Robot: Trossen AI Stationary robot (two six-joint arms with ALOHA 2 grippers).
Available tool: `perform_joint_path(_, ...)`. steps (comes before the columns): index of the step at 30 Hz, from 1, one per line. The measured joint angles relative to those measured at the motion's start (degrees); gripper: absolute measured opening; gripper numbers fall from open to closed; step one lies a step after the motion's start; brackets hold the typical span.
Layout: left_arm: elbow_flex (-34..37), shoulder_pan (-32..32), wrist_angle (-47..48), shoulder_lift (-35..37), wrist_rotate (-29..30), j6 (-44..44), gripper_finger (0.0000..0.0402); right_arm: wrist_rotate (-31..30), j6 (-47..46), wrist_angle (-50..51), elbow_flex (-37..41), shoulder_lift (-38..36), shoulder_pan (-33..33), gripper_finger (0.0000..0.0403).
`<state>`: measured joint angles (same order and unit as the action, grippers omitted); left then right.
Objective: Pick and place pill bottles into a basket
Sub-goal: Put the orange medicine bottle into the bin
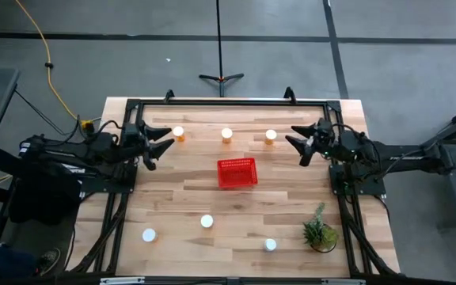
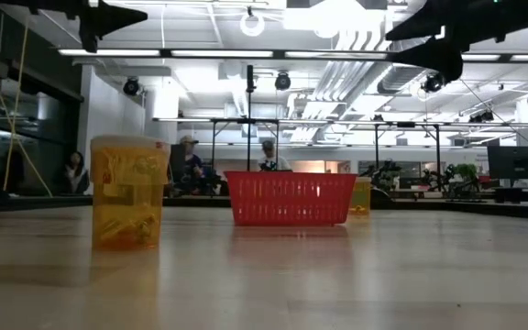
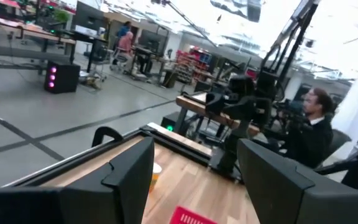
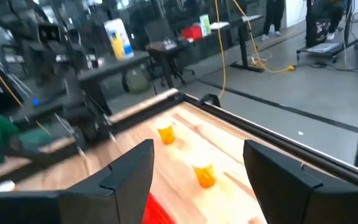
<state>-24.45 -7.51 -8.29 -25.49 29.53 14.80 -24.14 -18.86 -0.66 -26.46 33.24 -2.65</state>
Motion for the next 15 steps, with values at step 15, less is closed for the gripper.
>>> perform_joint_path(15, -0.02, 0.0, -4.58, -1.93, 9.05, -1.02, 0.0264, -4.13, -12.7, 12.17, -8.57, 8.23, -2.8, 0.0238)
